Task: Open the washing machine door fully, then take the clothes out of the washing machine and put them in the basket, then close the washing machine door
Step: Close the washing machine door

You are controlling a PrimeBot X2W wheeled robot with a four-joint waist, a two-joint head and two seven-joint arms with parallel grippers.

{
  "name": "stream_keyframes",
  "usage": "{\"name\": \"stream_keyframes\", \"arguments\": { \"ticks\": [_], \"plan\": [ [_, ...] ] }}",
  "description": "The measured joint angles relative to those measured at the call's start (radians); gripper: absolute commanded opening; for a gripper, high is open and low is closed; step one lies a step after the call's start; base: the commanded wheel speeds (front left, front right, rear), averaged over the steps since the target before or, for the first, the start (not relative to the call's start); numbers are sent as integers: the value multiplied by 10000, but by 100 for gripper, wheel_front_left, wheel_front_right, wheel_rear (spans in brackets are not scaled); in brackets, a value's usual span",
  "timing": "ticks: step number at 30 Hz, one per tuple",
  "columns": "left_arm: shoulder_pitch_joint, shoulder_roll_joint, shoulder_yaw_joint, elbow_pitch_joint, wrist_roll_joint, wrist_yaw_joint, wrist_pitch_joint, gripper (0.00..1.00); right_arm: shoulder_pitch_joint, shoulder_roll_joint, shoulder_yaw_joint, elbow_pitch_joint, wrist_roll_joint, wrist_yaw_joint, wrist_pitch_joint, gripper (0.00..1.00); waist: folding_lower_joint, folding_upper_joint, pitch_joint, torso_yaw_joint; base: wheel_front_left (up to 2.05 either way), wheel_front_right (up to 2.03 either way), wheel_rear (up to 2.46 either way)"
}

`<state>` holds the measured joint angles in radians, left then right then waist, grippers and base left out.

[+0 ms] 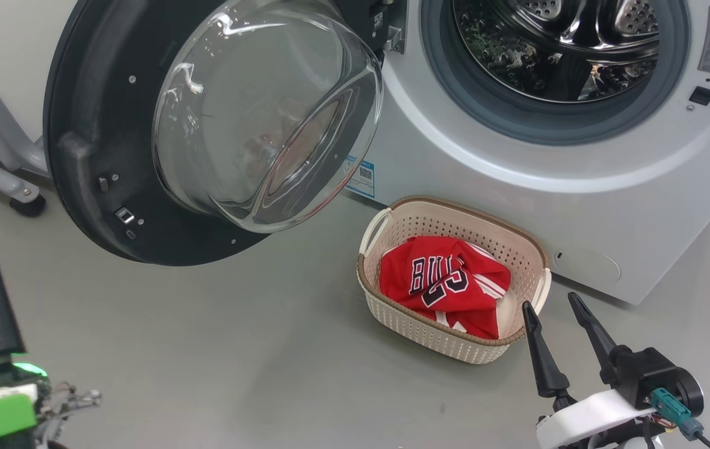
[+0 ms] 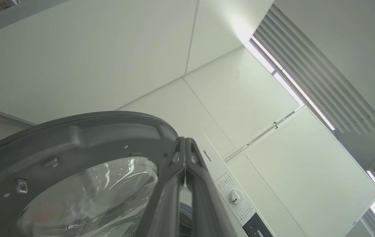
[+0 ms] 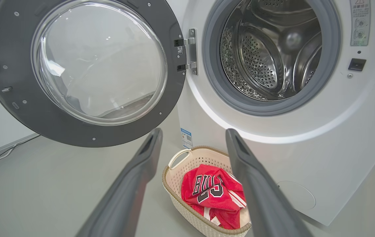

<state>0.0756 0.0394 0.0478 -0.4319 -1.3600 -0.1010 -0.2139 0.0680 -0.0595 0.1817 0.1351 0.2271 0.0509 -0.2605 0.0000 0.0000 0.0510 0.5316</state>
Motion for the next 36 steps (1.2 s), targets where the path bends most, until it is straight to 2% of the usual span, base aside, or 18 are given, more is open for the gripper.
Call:
{"name": "stream_keyframes", "arguments": {
  "ticks": [4,9,14,18,23,26,30,36],
  "plan": [
    [-588,111,966,-69,-481,0,15,0,-62,-36,2,-40,-48,0,2,100,0,0,127,21,0,0,0],
    [-1532,1129,2136,493,-1250,77,420,0,-183,-105,12,-92,-98,0,84,100,0,0,274,33,0,0,0],
    [-2406,2188,2600,1779,-1912,654,1254,0,-205,-180,8,-151,-165,0,88,100,0,0,385,2,0,0,0],
    [-2969,2681,3064,2815,-2809,1137,1787,0,-266,-192,90,-226,-253,0,188,100,0,0,458,-108,0,0,0],
    [-3553,3289,3229,4082,-3467,1693,2556,0,-426,-261,176,-336,-364,8,280,100,0,0,609,-333,0,0,0],
    [-3742,3526,3248,4560,-3591,1864,2819,0,-489,-303,186,-385,-366,8,326,100,0,0,677,-446,0,0,0],
    [-3957,3933,3229,5361,-3674,1942,3321,0,-611,-366,198,-491,-403,10,397,100,0,0,819,-695,0,0,0],
    [-4199,4199,3185,6364,-3831,2017,3787,0,-721,-451,192,-660,-453,10,518,100,0,0,1098,-1062,0,0,0]
  ]
}}
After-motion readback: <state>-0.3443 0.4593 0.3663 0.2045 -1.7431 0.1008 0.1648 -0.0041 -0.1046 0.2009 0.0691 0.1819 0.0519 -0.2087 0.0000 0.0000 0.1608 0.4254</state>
